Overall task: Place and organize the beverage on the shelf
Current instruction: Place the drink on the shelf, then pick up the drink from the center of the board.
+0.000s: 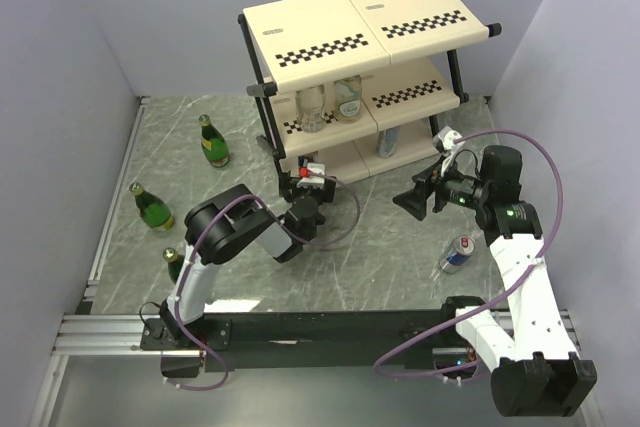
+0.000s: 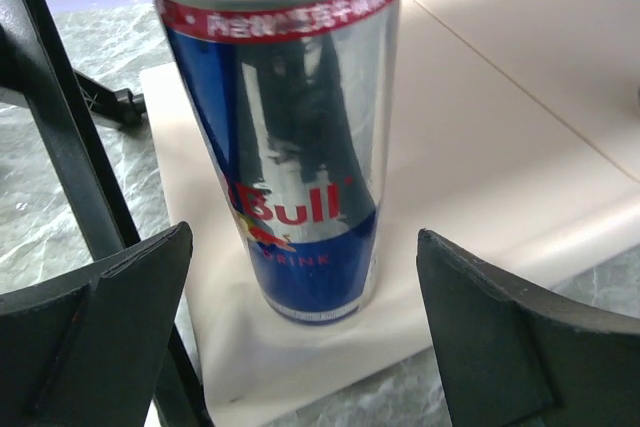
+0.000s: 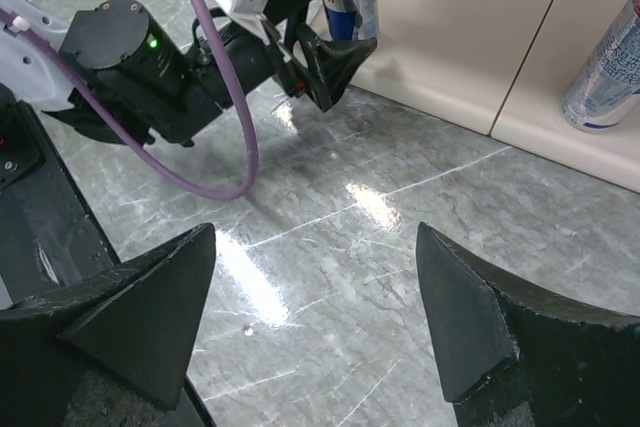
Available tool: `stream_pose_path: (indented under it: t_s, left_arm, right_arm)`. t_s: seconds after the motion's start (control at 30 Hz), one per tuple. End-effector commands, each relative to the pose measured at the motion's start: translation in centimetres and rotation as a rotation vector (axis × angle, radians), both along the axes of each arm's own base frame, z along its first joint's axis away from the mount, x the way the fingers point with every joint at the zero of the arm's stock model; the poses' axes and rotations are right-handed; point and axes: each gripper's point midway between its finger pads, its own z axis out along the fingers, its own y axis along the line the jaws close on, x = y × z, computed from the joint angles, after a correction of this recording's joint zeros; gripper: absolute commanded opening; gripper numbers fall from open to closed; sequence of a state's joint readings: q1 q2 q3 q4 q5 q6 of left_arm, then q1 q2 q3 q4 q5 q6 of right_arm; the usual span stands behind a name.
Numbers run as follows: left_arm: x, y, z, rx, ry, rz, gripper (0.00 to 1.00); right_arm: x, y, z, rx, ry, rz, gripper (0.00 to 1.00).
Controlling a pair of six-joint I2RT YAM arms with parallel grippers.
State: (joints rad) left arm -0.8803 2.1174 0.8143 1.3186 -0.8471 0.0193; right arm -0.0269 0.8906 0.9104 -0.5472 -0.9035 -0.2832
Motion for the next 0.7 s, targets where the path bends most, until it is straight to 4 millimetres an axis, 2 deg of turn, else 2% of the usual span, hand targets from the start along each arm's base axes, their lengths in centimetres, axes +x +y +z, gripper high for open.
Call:
stream_pose_path:
  t_s: [0.0,0.17,0.43,0.67]
  left_arm:
    - [-0.9,0.6,10.4,-0.36,-0.302,0.027,1.0]
    - [-1.7,0.2,10.3,-0.362,-0.282,0.029,0.99]
    - [-3.0,0.7,9.9,-0.376,-0.239,0.059,0.99]
    - [-5.4,-0.9,9.9,-0.45,-0.19,-0.005,0.99]
  right_arm:
    - [0.0,-0.1,1.5,-0.001,-0.054,0.006,0.87]
    - [0.0,-0.1,1.4,-0.001,-0.054,0.009,0.87]
    - [0.0,-0.1,1.4,-0.001,-0.055,0.011,0.87]
    - [-0.2,-0.1,1.5,-0.011,-0.065,0.015,0.87]
